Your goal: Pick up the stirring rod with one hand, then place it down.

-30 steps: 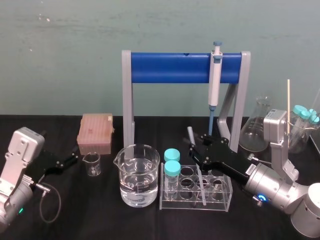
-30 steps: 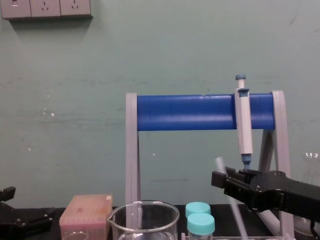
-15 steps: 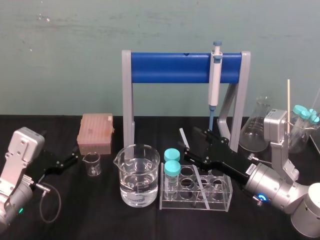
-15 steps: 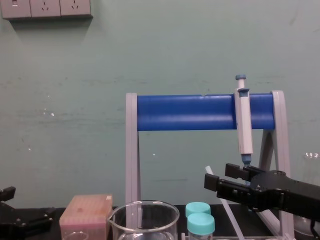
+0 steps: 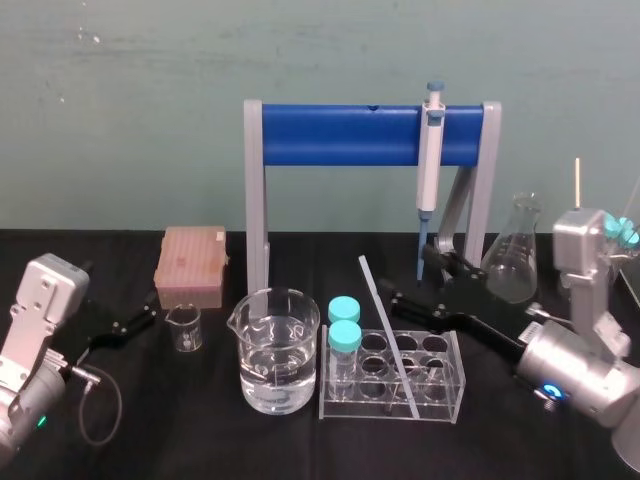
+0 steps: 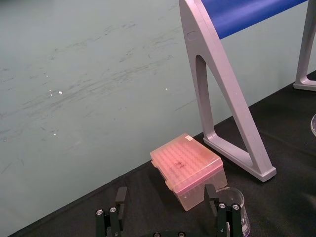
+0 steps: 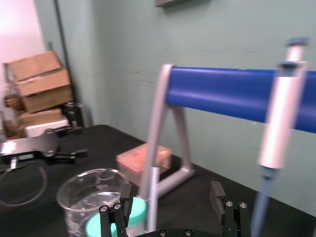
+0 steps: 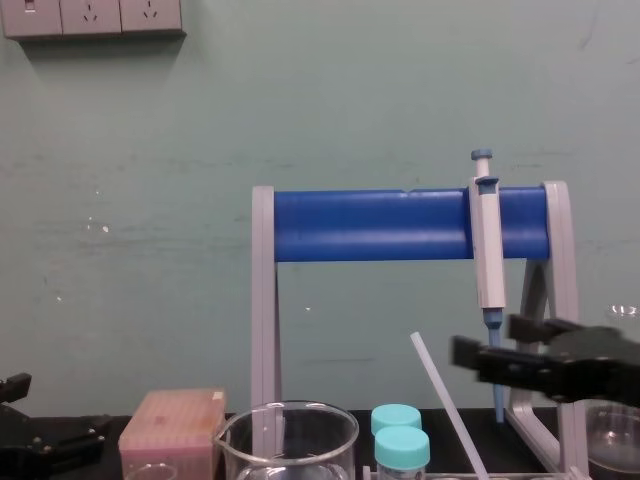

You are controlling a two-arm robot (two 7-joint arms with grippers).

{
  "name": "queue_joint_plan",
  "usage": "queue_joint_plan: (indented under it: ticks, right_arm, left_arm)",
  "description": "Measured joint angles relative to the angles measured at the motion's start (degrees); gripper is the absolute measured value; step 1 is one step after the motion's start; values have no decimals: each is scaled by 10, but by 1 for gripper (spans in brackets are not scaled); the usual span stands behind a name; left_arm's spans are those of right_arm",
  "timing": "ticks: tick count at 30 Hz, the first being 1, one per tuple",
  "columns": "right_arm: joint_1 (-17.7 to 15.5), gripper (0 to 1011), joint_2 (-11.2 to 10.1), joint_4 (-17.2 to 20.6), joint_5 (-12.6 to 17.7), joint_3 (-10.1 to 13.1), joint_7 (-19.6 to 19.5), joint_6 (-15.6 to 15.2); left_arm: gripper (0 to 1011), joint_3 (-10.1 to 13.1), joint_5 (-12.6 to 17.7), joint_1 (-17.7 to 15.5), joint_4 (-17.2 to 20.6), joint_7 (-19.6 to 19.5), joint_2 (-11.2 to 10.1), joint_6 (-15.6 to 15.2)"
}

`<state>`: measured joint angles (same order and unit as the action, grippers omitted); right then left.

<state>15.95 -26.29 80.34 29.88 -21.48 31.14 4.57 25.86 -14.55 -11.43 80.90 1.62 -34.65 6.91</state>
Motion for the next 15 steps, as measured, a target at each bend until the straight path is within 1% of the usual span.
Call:
queue_joint_plan:
  ticks: [1, 2, 4, 5, 7, 8, 9, 10, 12, 14, 15]
  right_arm:
    - [-5, 1003, -3, 6, 0, 5, -5, -2]
    - [-15, 1003, -8, 16, 0, 14, -20, -3]
    - [-24, 1003, -10, 22, -6, 26, -41, -3]
    - [-32, 1003, -11, 25, -17, 36, -68, -2]
    - [-39, 1003, -10, 26, -33, 47, -100, -3]
    - [-44, 1003, -8, 25, -49, 55, -132, -4]
    - [-46, 1003, -6, 23, -59, 59, -147, -5]
    - [-48, 1003, -2, 17, -76, 65, -181, -9]
    - [-50, 1003, 2, 10, -94, 70, -210, -15]
    - [-51, 1003, 7, 4, -105, 74, -231, -22]
    - [-51, 1003, 11, -3, -114, 77, -249, -31]
  left_arm:
    - [1000, 0, 0, 0, 0, 0, 0, 0]
    - [1000, 0, 0, 0, 0, 0, 0, 0]
    - [1000, 0, 0, 0, 0, 0, 0, 0]
    - [1000, 0, 0, 0, 0, 0, 0, 0]
    - [1000, 0, 0, 0, 0, 0, 0, 0]
    - [1000, 0, 0, 0, 0, 0, 0, 0]
    - [1000, 0, 0, 0, 0, 0, 0, 0]
    - [1000, 0, 0, 0, 0, 0, 0, 0]
    - [1000, 0, 0, 0, 0, 0, 0, 0]
    - [1000, 0, 0, 0, 0, 0, 0, 0]
    - [1000, 0, 0, 0, 0, 0, 0, 0]
